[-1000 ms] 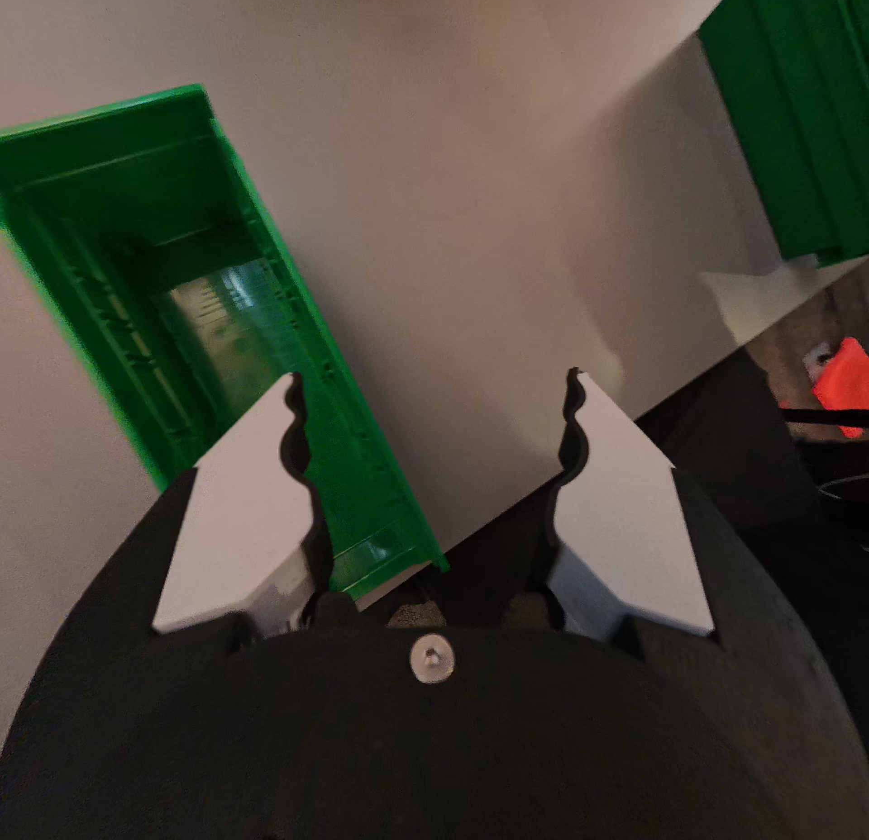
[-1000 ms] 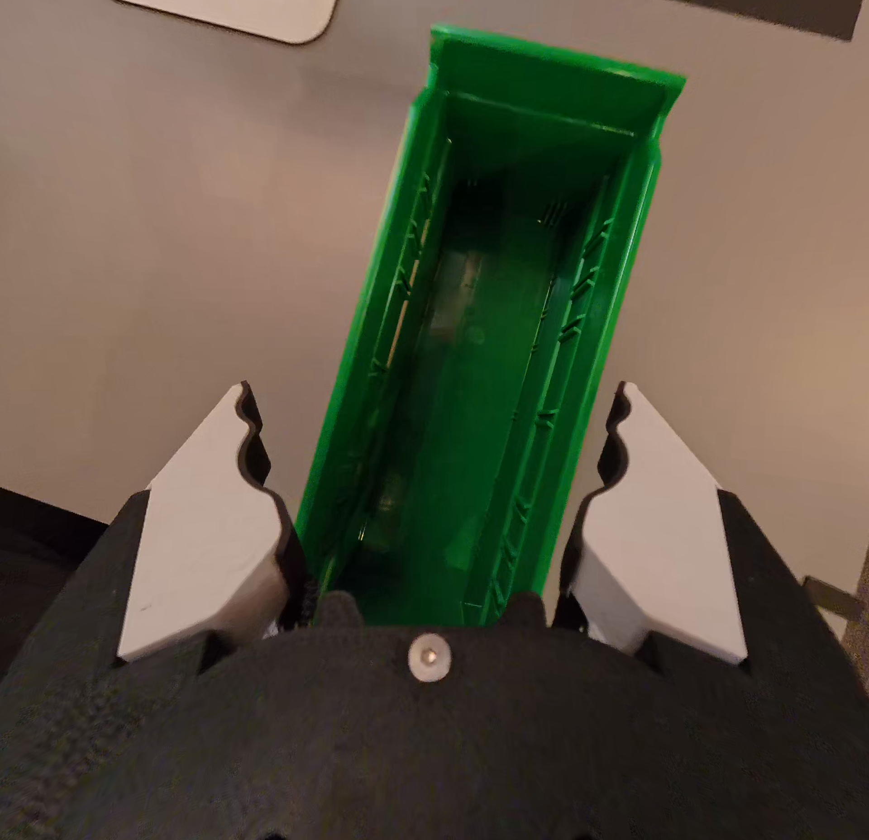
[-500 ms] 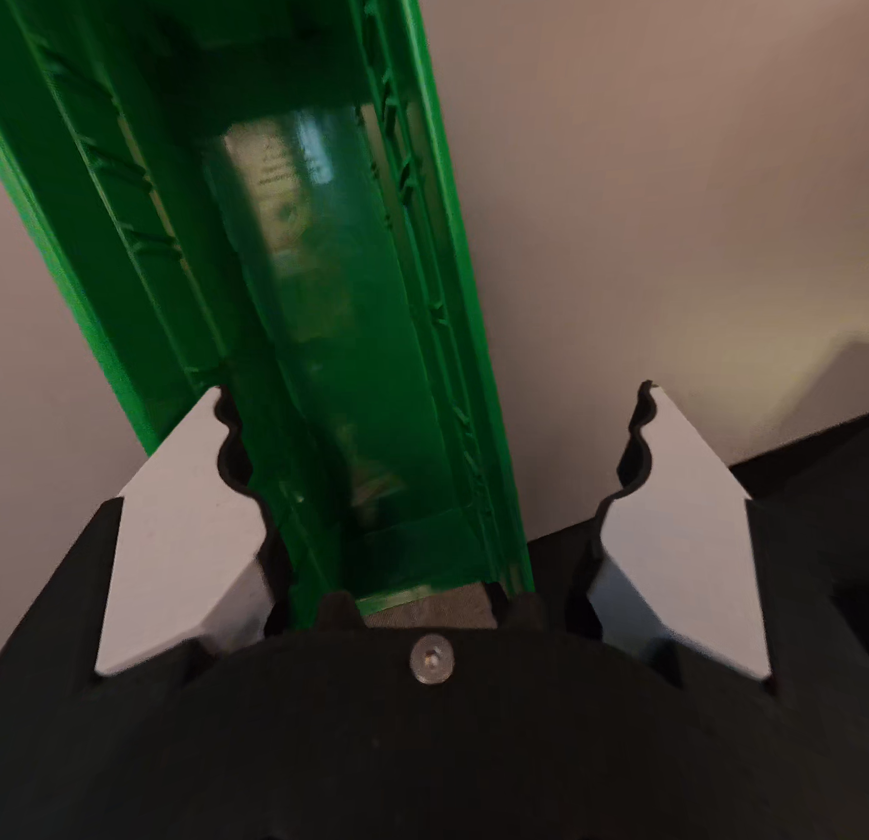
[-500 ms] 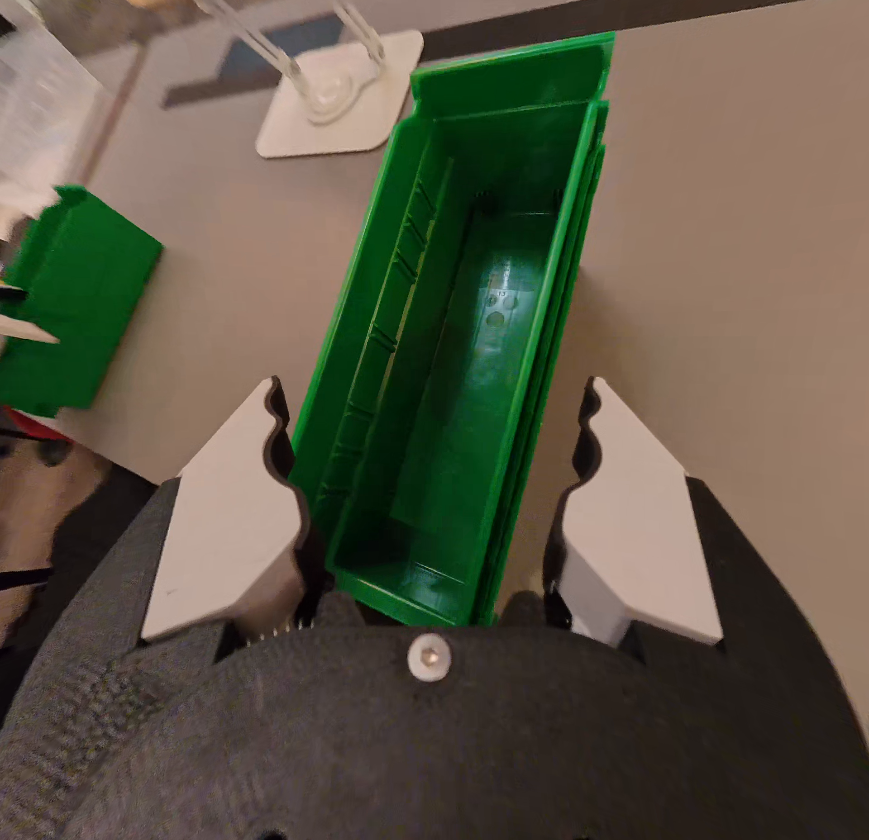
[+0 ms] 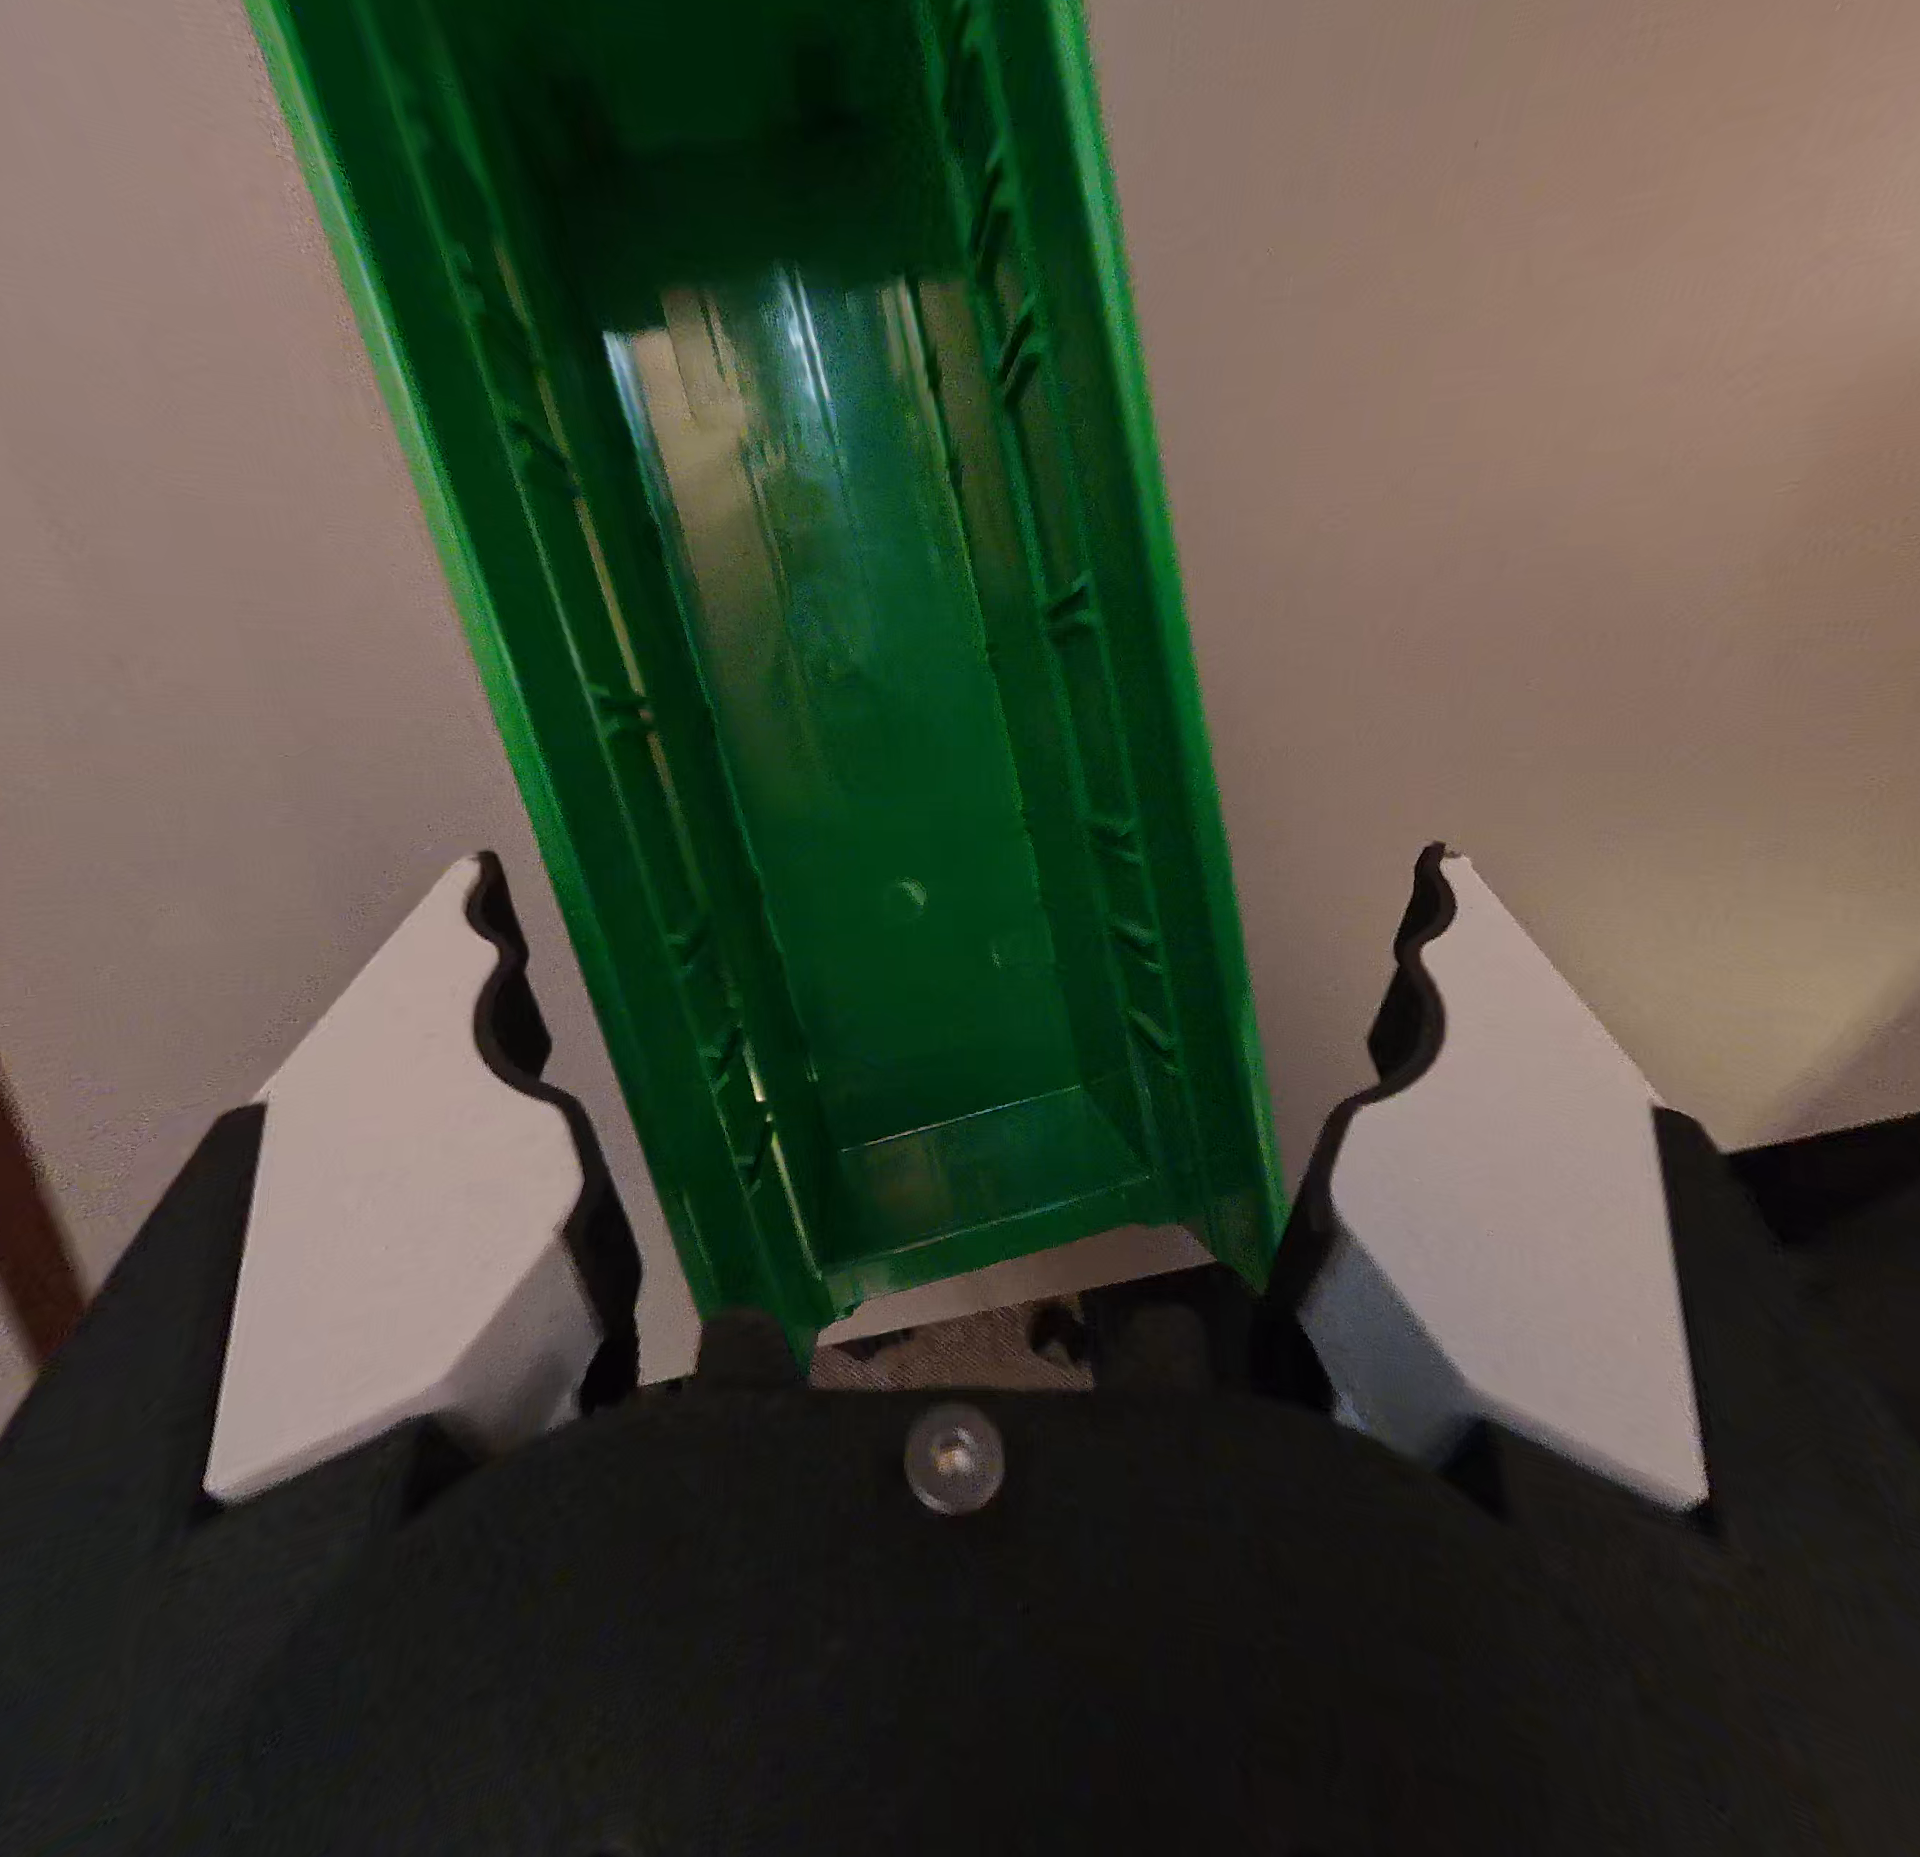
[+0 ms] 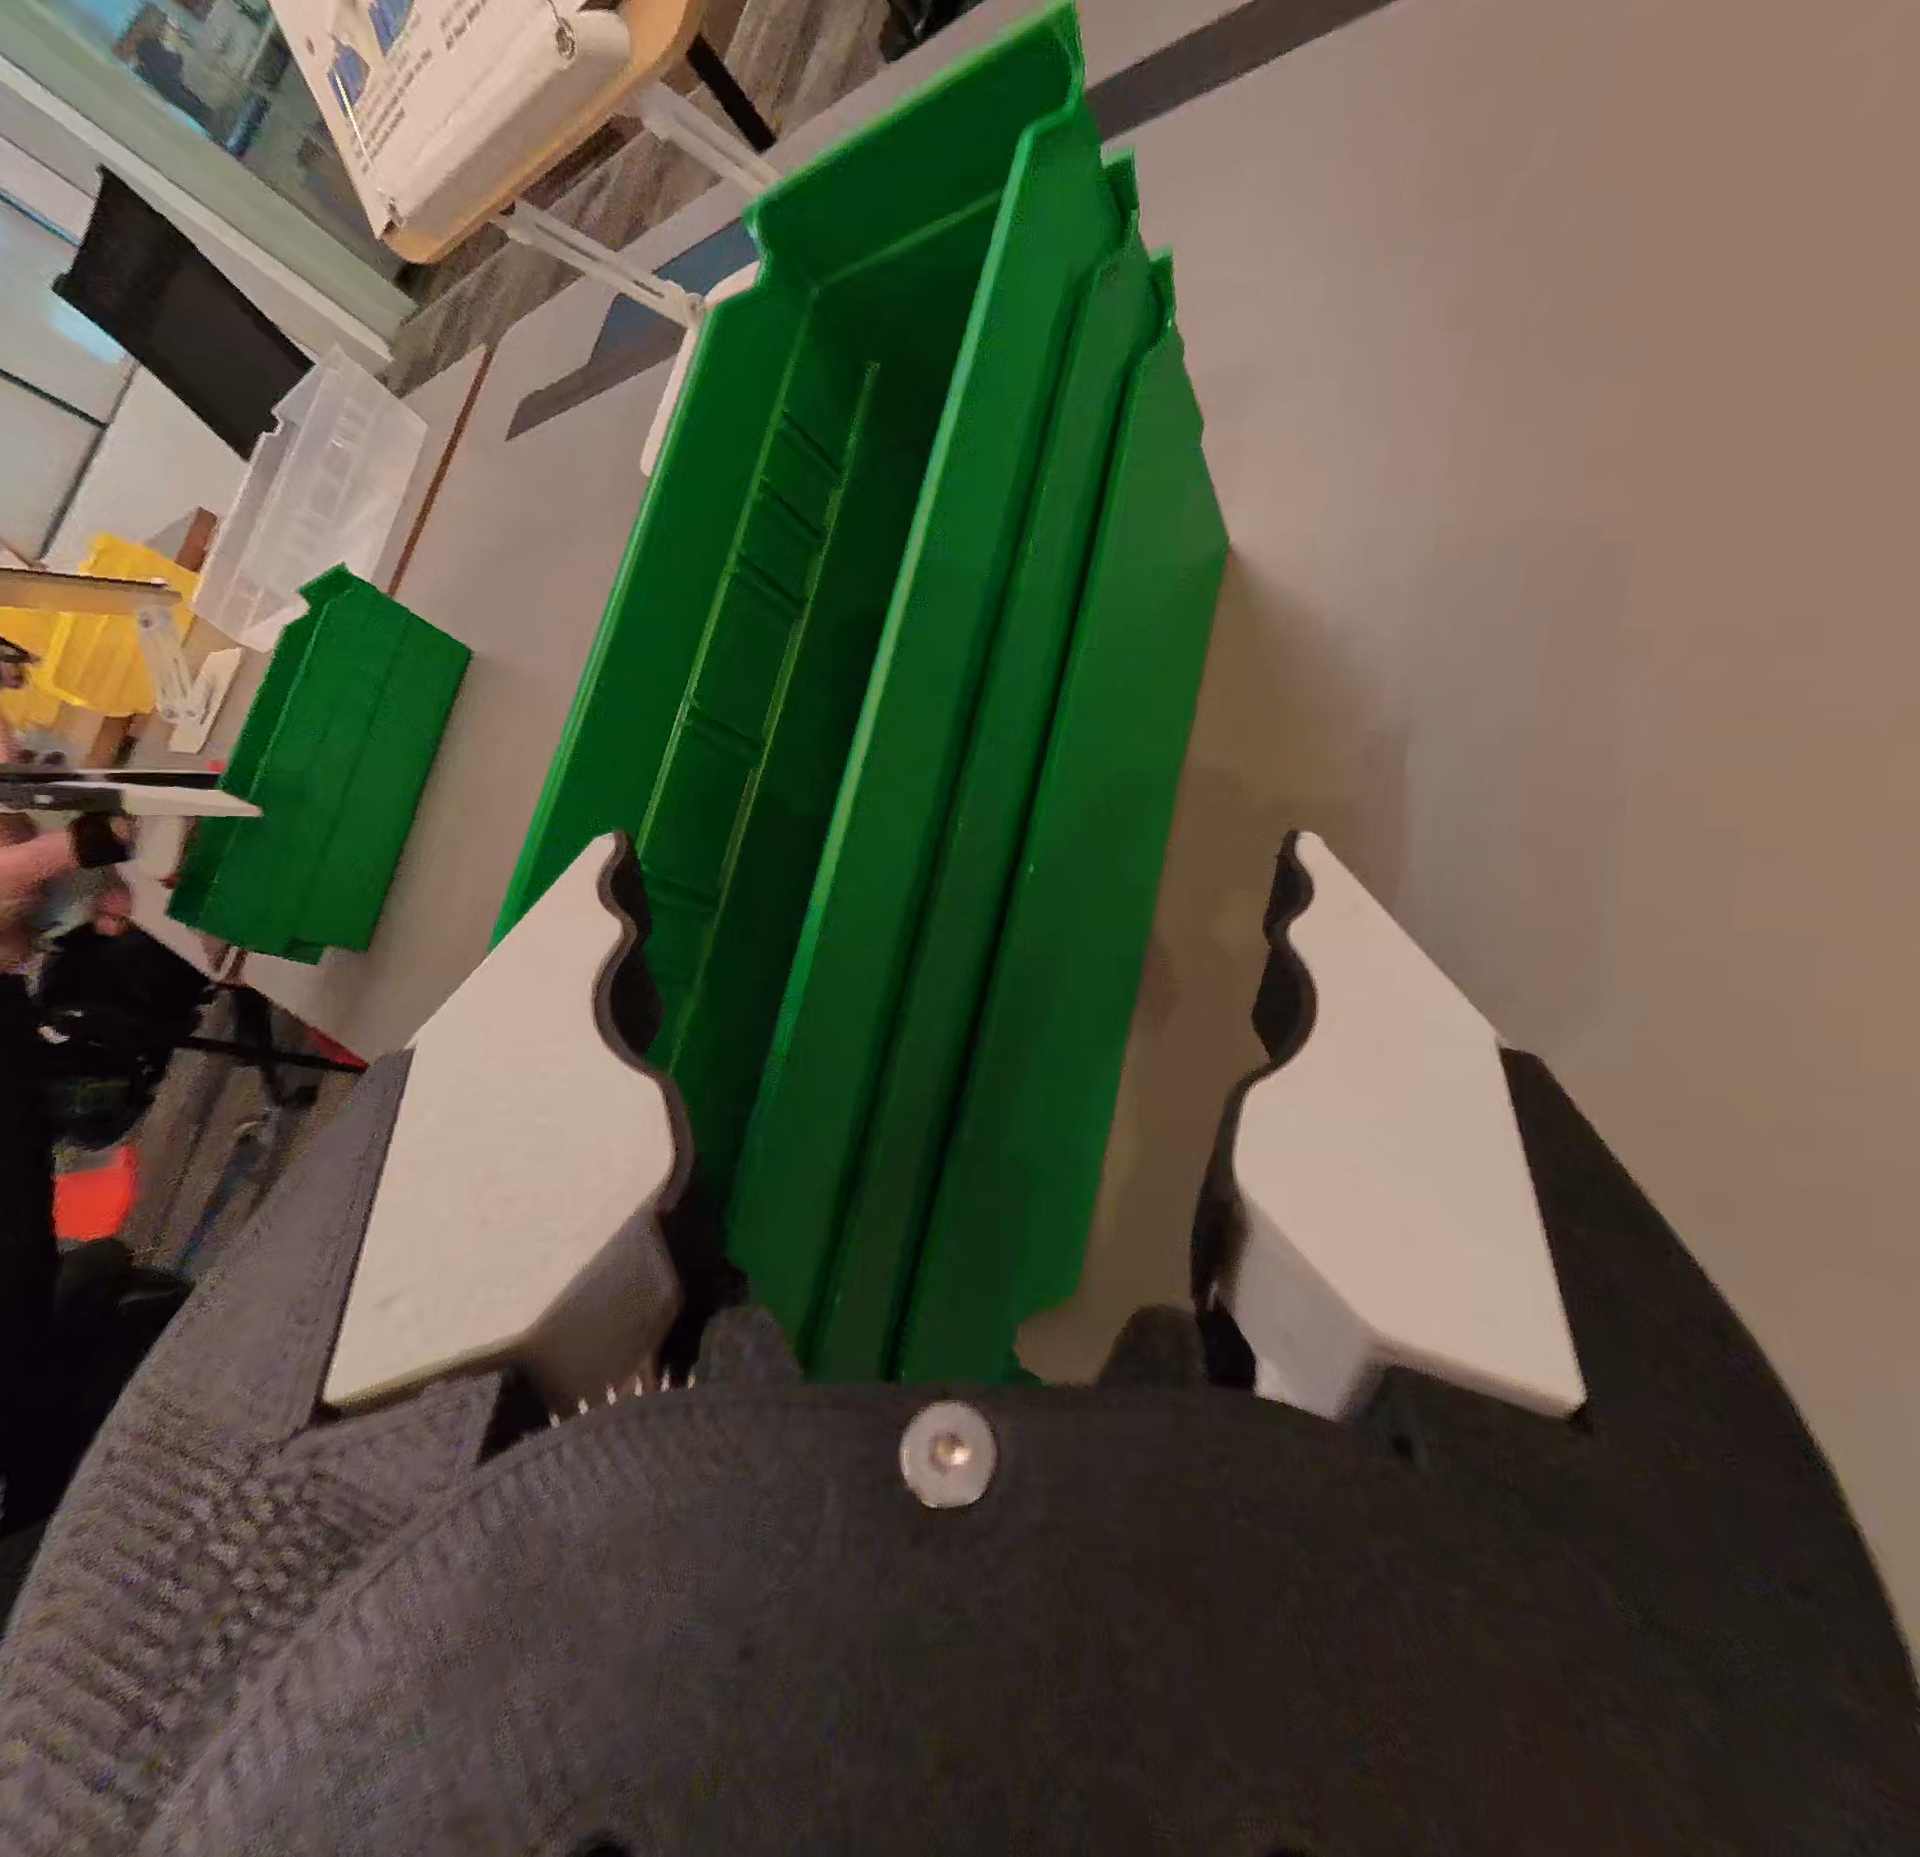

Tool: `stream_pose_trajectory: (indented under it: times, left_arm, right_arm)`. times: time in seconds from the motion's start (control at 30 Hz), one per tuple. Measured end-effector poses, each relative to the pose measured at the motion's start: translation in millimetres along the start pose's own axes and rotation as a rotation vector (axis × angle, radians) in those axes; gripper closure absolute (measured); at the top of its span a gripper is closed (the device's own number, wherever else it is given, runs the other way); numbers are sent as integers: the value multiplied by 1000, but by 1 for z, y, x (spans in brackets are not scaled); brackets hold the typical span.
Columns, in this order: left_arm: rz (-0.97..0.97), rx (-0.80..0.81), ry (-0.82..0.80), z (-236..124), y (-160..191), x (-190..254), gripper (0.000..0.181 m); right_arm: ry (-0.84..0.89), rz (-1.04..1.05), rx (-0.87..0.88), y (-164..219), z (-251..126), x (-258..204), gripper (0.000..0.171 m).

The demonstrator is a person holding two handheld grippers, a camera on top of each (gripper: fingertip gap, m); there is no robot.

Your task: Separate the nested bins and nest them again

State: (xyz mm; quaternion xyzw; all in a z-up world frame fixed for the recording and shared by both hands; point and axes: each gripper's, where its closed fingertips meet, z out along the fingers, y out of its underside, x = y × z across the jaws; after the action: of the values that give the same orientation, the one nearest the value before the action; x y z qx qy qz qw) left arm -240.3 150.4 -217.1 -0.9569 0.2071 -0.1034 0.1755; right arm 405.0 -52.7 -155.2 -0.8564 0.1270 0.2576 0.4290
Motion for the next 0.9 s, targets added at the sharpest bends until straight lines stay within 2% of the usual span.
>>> stream_pose_trajectory:
  times: [0.13, 0.2, 0.3, 0.63, 0.77, 0.9]
  left_arm:
    - [-41, -100, 82, 27, 24, -1, 22]
    - [-58, -98, 99, 26, 21, 1, 34]
    - [-70, -70, 115, 26, 15, 3, 45]
    - [-63, -28, 193, 25, 7, 14, 63]
    - [-64, -16, 204, 26, 3, 19, 65]
    - [-47, 9, 245, 25, -5, 32, 65]
  right_arm:
    - [-188, 62, -89, 27, 16, -17, 51]
    - [-297, 80, -108, 34, 22, -33, 50]
    - [-341, 92, -90, 34, 30, -42, 41]
    - [-327, 66, -109, 43, 73, -89, 40]
    - [-233, -34, -136, 60, 103, -125, 32]
    - [-251, -46, -131, 74, 132, -173, 27]
